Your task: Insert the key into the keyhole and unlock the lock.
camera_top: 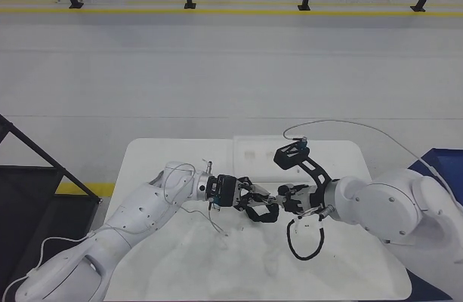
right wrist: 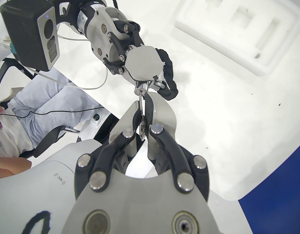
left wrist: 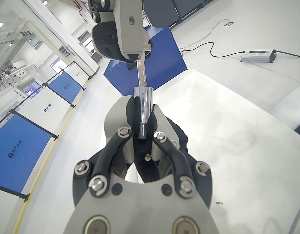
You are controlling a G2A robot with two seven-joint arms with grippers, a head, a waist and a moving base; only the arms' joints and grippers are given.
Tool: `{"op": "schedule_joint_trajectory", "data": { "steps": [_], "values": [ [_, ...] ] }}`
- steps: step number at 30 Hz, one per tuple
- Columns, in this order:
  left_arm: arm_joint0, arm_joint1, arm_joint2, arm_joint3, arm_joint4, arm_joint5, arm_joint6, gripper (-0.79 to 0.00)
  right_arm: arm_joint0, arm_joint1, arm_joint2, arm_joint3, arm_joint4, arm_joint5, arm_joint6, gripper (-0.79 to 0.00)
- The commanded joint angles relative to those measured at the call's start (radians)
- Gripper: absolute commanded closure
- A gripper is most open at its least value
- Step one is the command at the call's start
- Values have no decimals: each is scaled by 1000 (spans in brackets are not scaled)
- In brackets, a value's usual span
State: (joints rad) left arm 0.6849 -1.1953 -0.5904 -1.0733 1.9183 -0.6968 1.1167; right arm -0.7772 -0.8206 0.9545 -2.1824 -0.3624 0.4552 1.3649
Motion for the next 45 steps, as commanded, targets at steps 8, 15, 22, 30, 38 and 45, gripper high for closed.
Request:
{"op": "schedule_joint_trajectory", "data": {
  "steps": [8,15,22,30,38,45],
  "values": [
    [2,0,-2,1,-13,-10,-4,0,1,-1,2,1,-2,-2,0,0],
    [5,-1,0,1,-41,-22,-16,0,-4,-3,3,1,-1,1,-10,0],
    [5,-1,3,-4,-66,-36,-29,0,-4,-6,-3,3,-9,5,-13,0],
    [1,-1,8,-8,-70,-38,-31,0,3,-11,-9,14,-9,11,-25,0],
    [2,-2,18,-11,-99,-47,-40,0,-2,-18,16,9,35,-49,-120,-785],
    [1,3,21,-5,-221,-79,-72,0,-39,-12,70,-4,121,-350,-176,-785]
  ]
}}
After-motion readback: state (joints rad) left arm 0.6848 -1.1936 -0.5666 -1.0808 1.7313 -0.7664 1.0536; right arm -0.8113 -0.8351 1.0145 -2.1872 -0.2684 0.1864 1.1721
